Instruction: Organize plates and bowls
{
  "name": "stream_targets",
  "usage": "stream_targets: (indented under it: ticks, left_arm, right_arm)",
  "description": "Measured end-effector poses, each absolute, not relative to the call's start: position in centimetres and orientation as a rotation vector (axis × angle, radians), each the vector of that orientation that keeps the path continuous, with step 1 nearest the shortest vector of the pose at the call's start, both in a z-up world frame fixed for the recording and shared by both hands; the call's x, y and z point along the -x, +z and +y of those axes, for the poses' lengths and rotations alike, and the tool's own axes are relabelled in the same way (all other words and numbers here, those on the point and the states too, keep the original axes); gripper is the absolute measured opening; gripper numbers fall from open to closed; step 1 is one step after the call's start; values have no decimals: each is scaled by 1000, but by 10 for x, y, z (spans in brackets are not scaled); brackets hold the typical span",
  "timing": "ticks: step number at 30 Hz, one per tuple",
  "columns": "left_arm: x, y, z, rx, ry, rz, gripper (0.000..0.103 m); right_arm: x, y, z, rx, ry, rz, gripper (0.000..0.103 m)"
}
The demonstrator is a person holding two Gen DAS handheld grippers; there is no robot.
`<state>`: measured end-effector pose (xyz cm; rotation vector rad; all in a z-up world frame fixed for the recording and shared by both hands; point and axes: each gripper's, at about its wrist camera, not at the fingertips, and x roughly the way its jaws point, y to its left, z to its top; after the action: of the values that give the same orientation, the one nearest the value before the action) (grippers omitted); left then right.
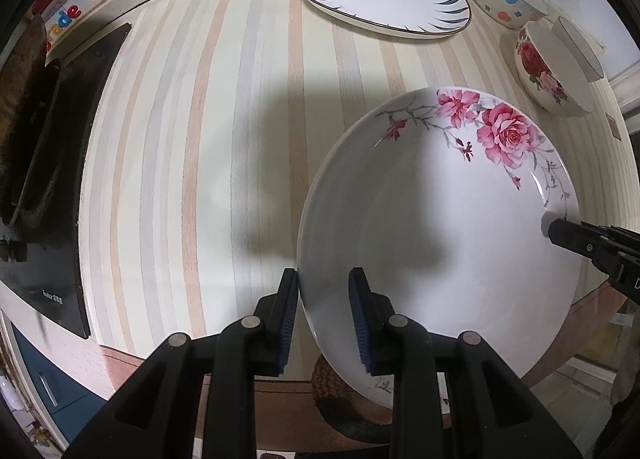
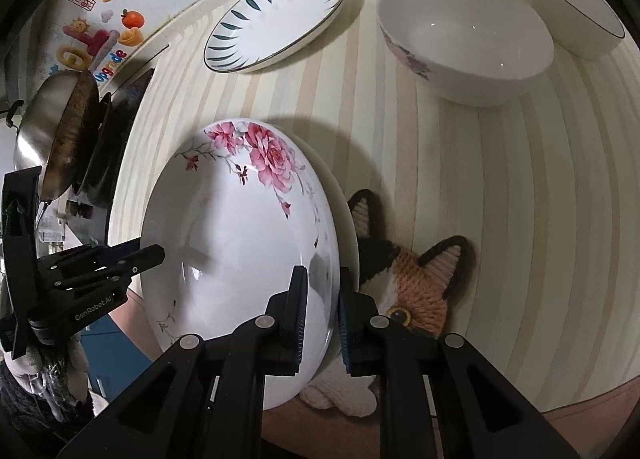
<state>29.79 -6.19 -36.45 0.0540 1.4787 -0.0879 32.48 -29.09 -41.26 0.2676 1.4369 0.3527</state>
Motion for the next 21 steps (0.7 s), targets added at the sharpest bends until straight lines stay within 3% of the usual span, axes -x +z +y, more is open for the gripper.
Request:
stream_targets:
  ticks: [15,21]
  left_arm:
    - [-299,-363,-44,-12,-81,1503,24]
    - [-301,-336,-30,28,-63,1466,24]
  right_arm:
    - [-328,-410,-299,-325,334,1489,17]
    - [-329,-401,-306,-313,317,1480,17]
